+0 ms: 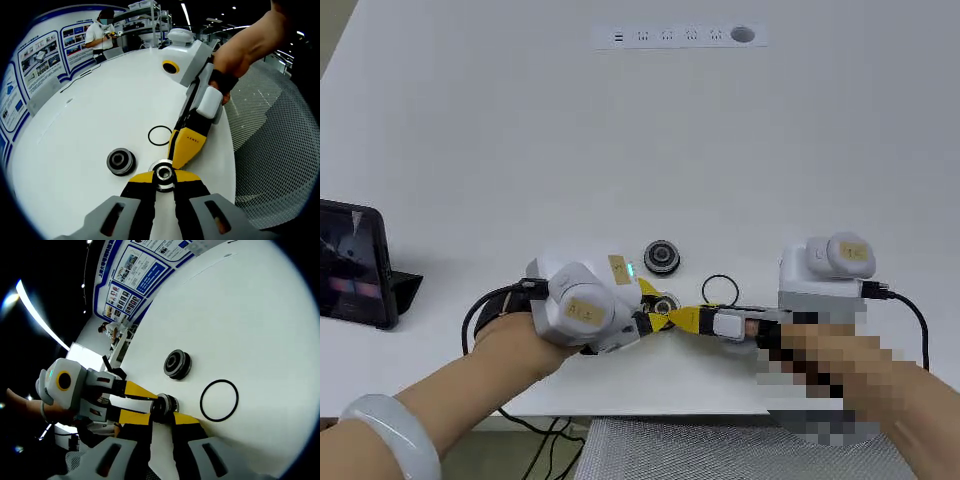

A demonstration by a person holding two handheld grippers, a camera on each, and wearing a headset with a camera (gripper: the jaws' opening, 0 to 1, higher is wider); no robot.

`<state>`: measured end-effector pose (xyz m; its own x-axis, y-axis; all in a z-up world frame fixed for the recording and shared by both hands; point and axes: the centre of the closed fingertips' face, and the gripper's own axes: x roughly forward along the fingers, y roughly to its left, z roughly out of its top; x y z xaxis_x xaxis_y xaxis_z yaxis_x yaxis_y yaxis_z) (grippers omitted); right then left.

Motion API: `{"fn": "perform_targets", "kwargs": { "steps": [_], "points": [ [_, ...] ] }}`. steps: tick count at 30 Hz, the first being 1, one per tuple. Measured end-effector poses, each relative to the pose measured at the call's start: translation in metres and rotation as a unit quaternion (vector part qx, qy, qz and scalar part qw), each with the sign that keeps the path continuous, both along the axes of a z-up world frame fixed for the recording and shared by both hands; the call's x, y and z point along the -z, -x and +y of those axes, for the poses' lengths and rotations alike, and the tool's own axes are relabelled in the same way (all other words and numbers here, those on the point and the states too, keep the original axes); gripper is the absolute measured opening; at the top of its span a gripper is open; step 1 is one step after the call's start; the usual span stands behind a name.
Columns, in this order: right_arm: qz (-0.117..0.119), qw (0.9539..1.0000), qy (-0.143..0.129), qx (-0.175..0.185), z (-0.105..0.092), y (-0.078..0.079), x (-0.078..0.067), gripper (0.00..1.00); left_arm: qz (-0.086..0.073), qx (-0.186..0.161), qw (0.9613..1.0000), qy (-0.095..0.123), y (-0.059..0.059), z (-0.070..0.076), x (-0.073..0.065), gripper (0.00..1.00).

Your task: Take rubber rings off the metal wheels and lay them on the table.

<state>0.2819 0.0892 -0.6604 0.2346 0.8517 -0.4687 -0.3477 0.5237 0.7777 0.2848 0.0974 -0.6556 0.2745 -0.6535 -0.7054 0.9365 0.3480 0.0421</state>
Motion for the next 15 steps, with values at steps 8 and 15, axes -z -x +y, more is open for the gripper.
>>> {"fn": "perform_targets", "kwargs": {
  "steps": [8,15],
  "points": [
    [0.008,0.9999,-0.011,0.007,0.001,-0.0004,0.0007,0.17,0.0,0.0,1.0,-0.001,0.0,-0.0004,0.0002,0.13],
    [0.01,0.9997,-0.02,0.012,0.0004,-0.0014,-0.0026,0.18,-0.002,0.001,1.0,-0.003,0.0,-0.0001,0.0006,0.13]
  ]
}}
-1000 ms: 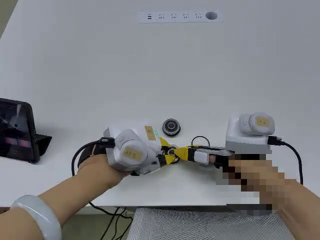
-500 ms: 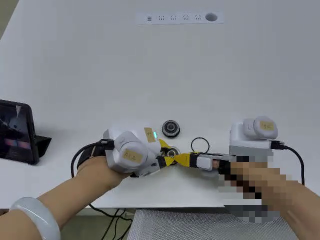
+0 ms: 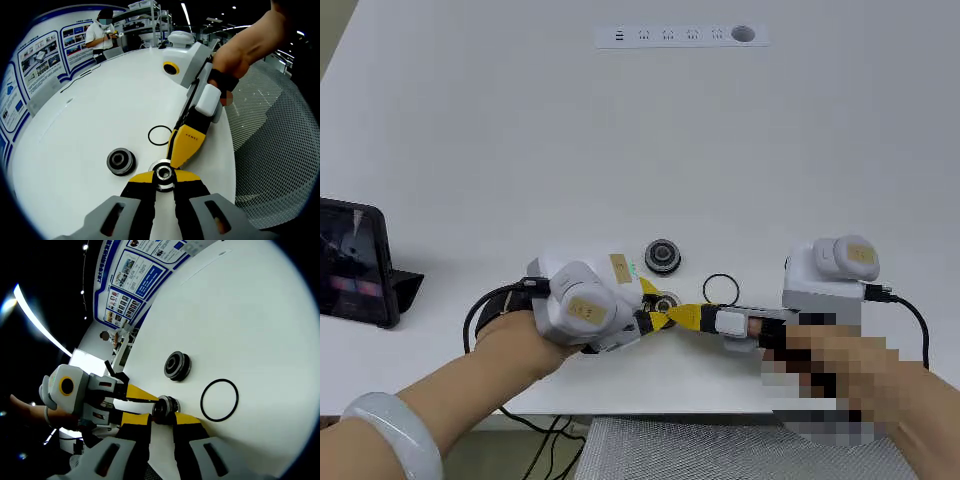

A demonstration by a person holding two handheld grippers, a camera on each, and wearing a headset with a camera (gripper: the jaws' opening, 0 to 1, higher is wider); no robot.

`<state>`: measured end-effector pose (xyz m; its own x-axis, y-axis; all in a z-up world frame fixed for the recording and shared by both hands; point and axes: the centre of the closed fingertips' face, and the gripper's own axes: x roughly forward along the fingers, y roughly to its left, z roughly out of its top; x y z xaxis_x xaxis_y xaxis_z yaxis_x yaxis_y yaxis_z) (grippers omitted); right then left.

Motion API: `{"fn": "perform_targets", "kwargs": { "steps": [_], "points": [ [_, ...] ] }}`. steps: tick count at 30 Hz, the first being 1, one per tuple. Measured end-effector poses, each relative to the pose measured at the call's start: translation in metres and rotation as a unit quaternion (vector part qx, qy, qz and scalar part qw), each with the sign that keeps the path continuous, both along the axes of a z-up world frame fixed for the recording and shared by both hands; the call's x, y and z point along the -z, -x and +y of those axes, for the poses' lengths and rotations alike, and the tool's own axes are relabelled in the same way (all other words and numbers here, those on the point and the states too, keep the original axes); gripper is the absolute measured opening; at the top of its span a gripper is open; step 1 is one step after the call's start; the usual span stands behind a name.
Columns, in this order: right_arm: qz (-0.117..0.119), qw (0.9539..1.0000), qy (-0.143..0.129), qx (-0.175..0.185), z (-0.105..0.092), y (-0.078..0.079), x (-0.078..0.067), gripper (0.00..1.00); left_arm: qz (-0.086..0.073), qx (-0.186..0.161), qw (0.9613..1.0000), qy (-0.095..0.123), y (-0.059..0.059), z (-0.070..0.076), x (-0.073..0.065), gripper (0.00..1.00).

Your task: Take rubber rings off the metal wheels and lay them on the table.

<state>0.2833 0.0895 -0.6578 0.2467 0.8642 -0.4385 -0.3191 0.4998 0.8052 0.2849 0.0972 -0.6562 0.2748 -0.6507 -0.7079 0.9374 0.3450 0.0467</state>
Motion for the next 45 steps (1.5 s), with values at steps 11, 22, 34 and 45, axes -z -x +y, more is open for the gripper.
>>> {"fn": "perform_targets", "kwargs": {
  "steps": [11,22,34,45],
  "points": [
    [-0.007,0.9999,0.009,0.001,-0.0023,-0.0029,0.0,0.11,0.0,0.0,1.0,-0.001,0.0004,0.0,-0.0002,0.13],
    [-0.012,0.9994,0.032,-0.005,-0.0039,-0.0027,0.0028,0.04,0.001,0.001,1.0,0.001,0.0002,0.0001,-0.0002,0.13],
    [-0.024,0.9989,0.039,-0.002,-0.0043,-0.0042,0.0011,0.02,0.001,0.001,1.0,0.0,0.0005,0.0003,0.0001,0.13],
    [-0.025,0.9989,0.04,0.0,-0.0037,-0.0053,0.0002,0.01,0.002,0.0,1.0,0.001,0.0005,0.0009,-0.0002,0.13]
  ]
}}
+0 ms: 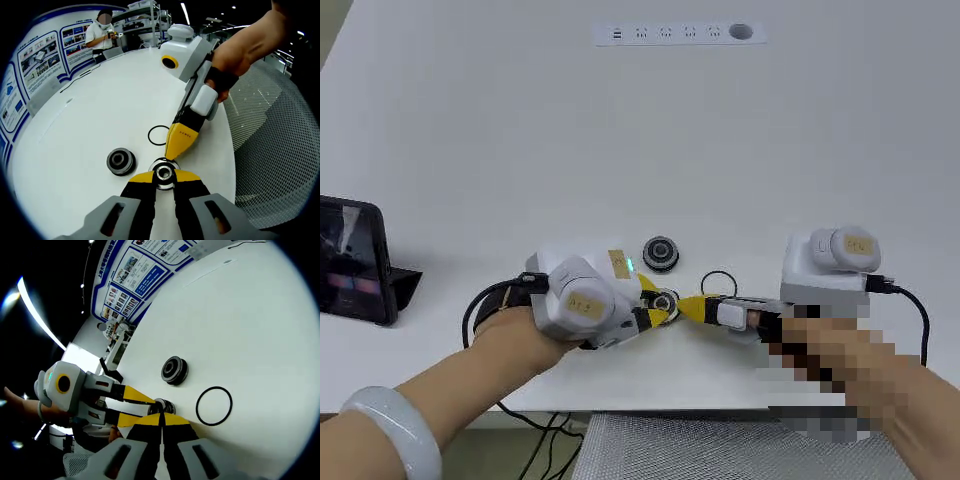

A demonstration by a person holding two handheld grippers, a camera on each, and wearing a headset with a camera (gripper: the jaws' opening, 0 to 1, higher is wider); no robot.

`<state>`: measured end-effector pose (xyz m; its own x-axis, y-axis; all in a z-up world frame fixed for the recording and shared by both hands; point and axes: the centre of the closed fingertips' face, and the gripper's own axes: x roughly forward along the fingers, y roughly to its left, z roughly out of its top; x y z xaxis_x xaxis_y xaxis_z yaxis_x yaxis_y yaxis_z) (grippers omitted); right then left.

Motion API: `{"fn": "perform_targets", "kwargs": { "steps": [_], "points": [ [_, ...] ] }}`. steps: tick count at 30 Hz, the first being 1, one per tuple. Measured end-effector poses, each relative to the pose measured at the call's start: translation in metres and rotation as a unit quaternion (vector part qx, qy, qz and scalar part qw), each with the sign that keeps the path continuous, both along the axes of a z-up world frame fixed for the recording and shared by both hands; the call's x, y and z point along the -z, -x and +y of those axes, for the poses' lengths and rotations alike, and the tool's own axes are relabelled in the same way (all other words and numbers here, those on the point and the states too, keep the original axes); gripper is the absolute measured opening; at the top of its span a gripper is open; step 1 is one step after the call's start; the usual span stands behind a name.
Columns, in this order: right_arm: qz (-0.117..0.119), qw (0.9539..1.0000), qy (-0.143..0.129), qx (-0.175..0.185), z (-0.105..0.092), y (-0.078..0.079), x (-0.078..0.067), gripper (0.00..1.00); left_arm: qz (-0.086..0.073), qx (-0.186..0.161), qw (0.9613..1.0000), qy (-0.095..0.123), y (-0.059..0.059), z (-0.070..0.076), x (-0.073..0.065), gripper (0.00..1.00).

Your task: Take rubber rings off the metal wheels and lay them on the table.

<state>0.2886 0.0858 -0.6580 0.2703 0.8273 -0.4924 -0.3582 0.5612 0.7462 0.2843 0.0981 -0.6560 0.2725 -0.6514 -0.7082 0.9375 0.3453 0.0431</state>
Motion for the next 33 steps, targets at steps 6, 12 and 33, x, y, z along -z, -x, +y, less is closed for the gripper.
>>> {"fn": "perform_targets", "kwargs": {
  "steps": [6,12,33],
  "points": [
    [0.0,1.0,-0.002,0.001,0.001,0.0001,-0.0007,0.01,0.0,-0.001,1.0,0.001,0.0,-0.0001,0.0001,0.13],
    [0.001,1.0,-0.003,0.001,0.0025,-0.0004,-0.0007,0.01,0.0,-0.002,1.0,0.003,-0.0001,0.0003,-0.0001,0.13],
    [-0.003,1.0,-0.01,0.001,0.0078,-0.0001,-0.0033,0.01,0.0,-0.004,1.0,0.004,-0.0008,0.0006,-0.0004,0.13]
  ]
}}
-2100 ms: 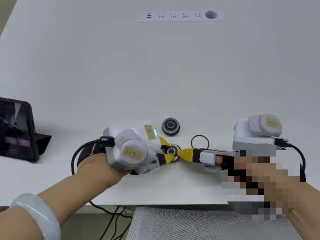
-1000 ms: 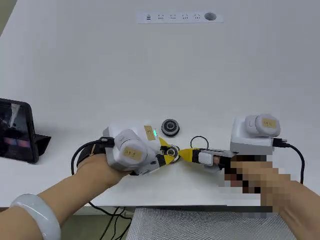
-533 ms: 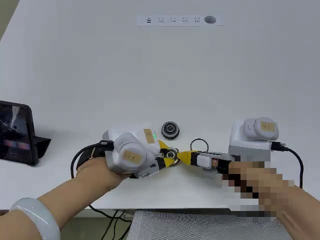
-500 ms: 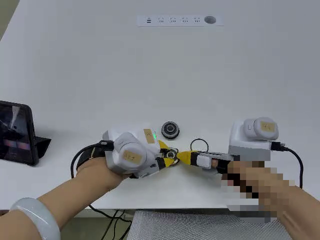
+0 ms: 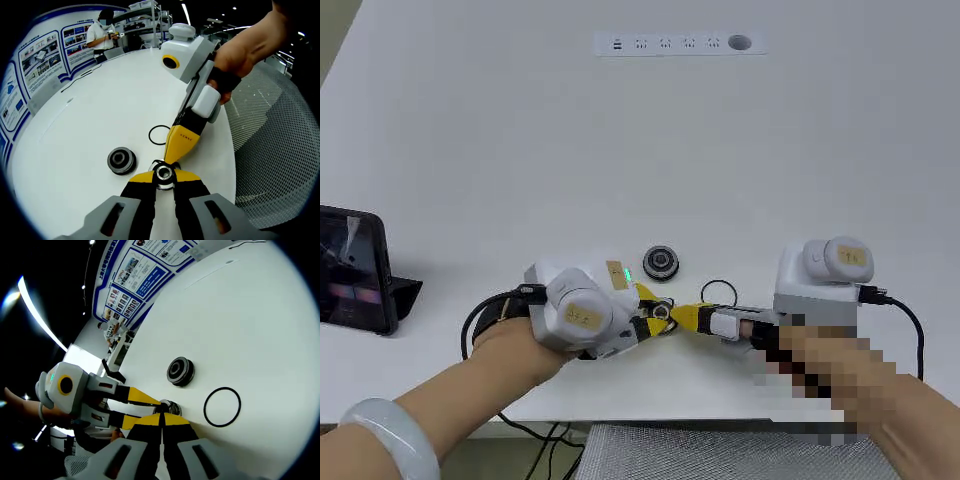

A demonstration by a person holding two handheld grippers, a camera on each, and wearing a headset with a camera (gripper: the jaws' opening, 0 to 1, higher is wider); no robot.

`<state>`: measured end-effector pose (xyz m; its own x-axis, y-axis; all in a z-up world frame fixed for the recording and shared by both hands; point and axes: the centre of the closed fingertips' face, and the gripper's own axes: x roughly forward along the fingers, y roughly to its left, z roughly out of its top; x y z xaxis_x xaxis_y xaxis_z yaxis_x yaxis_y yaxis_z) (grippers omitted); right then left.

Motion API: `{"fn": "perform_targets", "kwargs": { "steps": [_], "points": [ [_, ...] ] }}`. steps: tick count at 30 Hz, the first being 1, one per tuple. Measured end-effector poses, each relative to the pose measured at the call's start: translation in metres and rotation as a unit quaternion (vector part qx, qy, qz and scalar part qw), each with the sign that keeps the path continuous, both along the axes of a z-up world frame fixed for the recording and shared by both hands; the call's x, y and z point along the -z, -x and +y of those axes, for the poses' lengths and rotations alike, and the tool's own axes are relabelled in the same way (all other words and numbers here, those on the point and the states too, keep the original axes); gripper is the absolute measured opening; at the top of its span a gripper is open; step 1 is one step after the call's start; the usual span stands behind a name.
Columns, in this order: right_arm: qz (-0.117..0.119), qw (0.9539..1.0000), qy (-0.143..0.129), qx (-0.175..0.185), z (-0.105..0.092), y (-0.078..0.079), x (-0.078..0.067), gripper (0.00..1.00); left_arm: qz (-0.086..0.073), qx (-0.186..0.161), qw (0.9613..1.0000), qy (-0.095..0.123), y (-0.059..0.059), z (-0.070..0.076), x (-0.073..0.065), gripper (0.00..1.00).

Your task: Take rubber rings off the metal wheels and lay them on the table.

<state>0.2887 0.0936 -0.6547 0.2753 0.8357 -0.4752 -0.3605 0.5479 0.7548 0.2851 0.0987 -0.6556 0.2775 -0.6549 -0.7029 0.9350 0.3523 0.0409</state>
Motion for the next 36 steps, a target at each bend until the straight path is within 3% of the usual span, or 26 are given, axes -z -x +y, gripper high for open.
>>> {"fn": "perform_targets", "kwargs": {
  "steps": [19,25,31,36],
  "points": [
    [-0.004,0.9997,-0.026,0.0,0.007,0.002,-0.013,0.01,0.0,-0.002,1.0,0.002,0.0,0.0,0.001,0.13],
    [0.006,0.9993,-0.035,0.011,0.005,0.003,-0.016,0.01,0.0,-0.001,1.0,0.001,0.0,0.0,0.001,0.13],
    [0.012,0.9996,-0.02,0.016,0.002,0.003,-0.009,0.01,-0.004,0.008,0.9999,-0.005,0.0,0.0,0.0,0.13],
    [0.011,0.9997,-0.015,0.018,0.003,0.004,-0.007,0.02,-0.01,0.006,0.9999,0.003,0.001,-0.001,-0.001,0.14]
  ]
}}
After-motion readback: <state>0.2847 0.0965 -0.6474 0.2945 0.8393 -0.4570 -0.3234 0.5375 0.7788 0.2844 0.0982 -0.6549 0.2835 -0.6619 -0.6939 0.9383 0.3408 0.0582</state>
